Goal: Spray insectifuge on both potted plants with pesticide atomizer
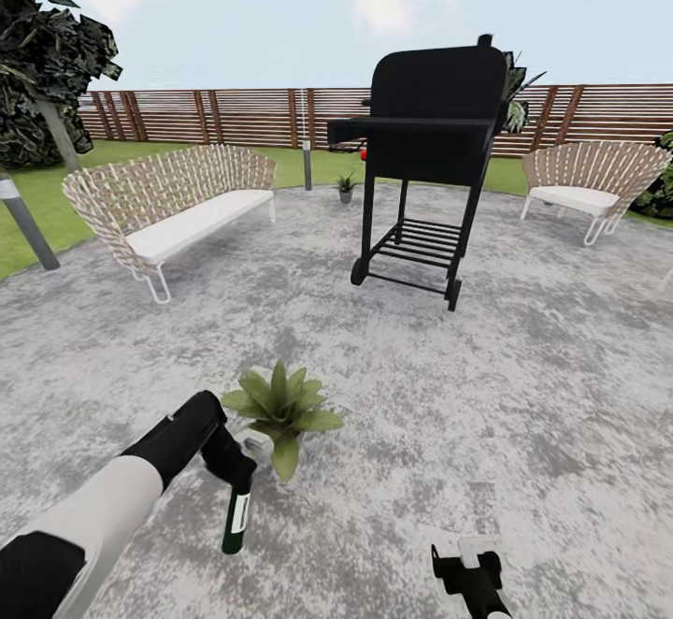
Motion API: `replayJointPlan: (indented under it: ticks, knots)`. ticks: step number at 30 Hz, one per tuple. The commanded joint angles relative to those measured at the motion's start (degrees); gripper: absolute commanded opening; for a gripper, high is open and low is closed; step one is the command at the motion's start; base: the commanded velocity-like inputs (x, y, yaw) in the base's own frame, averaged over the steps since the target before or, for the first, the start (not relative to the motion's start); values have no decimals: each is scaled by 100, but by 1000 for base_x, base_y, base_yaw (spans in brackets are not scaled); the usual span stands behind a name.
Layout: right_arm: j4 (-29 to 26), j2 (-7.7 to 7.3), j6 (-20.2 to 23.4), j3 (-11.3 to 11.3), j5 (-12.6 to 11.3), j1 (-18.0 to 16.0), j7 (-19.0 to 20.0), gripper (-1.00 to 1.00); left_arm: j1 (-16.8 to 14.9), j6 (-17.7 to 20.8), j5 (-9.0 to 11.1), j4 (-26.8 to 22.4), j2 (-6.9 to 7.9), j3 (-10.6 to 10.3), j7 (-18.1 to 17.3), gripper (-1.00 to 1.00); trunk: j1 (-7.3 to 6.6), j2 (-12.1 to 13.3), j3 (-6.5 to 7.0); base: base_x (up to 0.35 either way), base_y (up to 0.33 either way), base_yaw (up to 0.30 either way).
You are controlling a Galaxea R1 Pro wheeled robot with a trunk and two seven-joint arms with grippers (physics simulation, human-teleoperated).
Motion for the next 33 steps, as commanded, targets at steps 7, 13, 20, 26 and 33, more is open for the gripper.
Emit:
replayJointPlan:
  ticks: [7,13,20,26,33]
  knots:
    - [-5,-18,-13,44,6,-4,-50,100,-132,26,-44,322,-5,-187,-62,-100,1,-2,-5,245,0,0]
    - [-6,-42,-11,44,6,-3,-50,100,-165,26,-44,357,-21,-200,-67,-100,1,-2,-5,26,0,0]
    - [12,-86,-4,71,24,-3,-50,100,-170,26,-527,359,-13,-151,-85,-100,1,-2,-5,223,59,0]
    - [12,-86,-4,71,24,-3,-50,100,-171,26,-528,359,-15,-157,-85,-100,1,-2,-5,227,-68,0]
    - [12,-94,-4,71,24,-3,-50,100,-179,26,-528,359,-1,-152,-85,-100,1,-2,-5,20,-17,0]
